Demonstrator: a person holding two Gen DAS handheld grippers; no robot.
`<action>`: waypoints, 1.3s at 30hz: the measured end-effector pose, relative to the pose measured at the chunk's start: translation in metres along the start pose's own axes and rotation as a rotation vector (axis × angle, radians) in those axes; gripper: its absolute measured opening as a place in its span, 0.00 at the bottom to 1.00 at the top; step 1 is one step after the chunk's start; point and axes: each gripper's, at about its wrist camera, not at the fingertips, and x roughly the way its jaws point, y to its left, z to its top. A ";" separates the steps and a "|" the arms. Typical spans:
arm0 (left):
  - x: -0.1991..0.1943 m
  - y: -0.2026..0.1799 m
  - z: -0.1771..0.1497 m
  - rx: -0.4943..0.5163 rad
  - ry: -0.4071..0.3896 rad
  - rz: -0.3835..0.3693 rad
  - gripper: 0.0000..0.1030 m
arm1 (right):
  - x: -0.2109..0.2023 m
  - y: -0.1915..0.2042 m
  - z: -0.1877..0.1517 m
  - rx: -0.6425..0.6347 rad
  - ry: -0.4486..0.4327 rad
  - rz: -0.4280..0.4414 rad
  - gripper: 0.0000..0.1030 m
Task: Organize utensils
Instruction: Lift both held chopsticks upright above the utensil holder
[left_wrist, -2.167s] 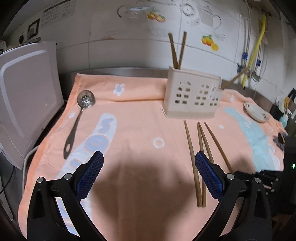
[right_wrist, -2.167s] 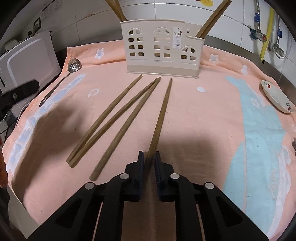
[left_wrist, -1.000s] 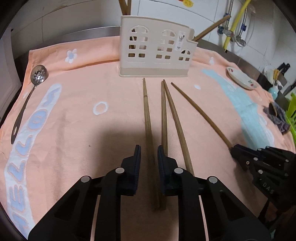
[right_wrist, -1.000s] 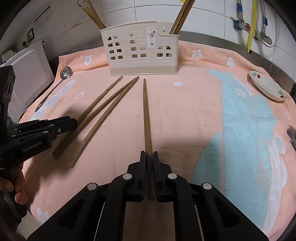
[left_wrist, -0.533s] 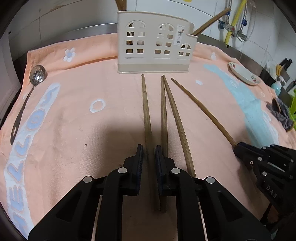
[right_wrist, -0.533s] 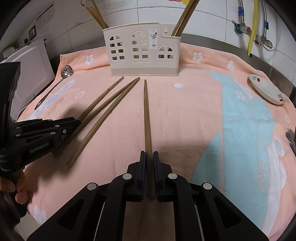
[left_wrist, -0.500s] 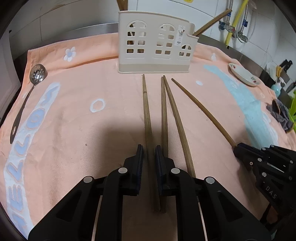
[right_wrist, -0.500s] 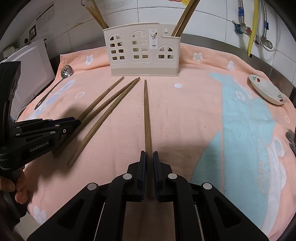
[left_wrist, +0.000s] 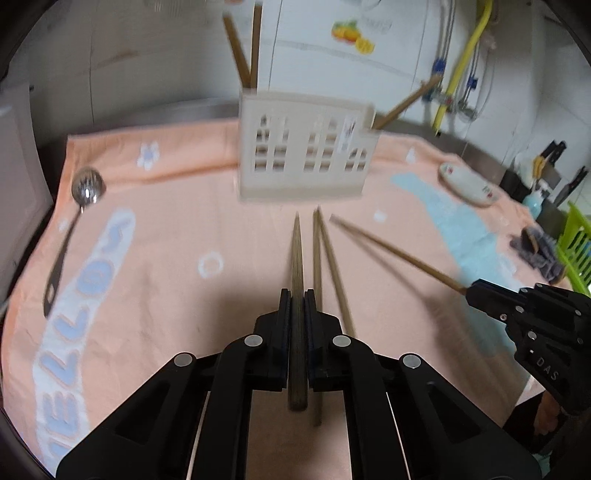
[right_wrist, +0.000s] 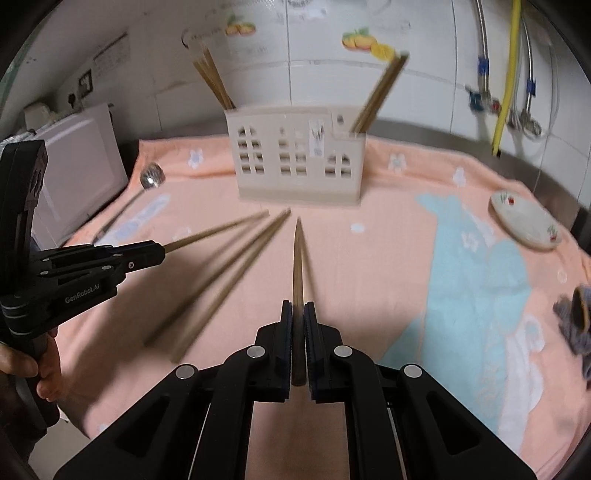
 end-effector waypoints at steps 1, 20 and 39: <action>-0.004 -0.001 0.004 0.002 -0.013 -0.005 0.06 | -0.003 0.000 0.005 -0.005 -0.011 0.006 0.06; -0.046 -0.010 0.076 0.108 -0.152 -0.054 0.06 | -0.038 -0.033 0.143 -0.025 -0.091 0.140 0.06; -0.084 -0.023 0.201 0.176 -0.382 -0.032 0.06 | -0.049 -0.055 0.283 -0.032 -0.262 0.043 0.06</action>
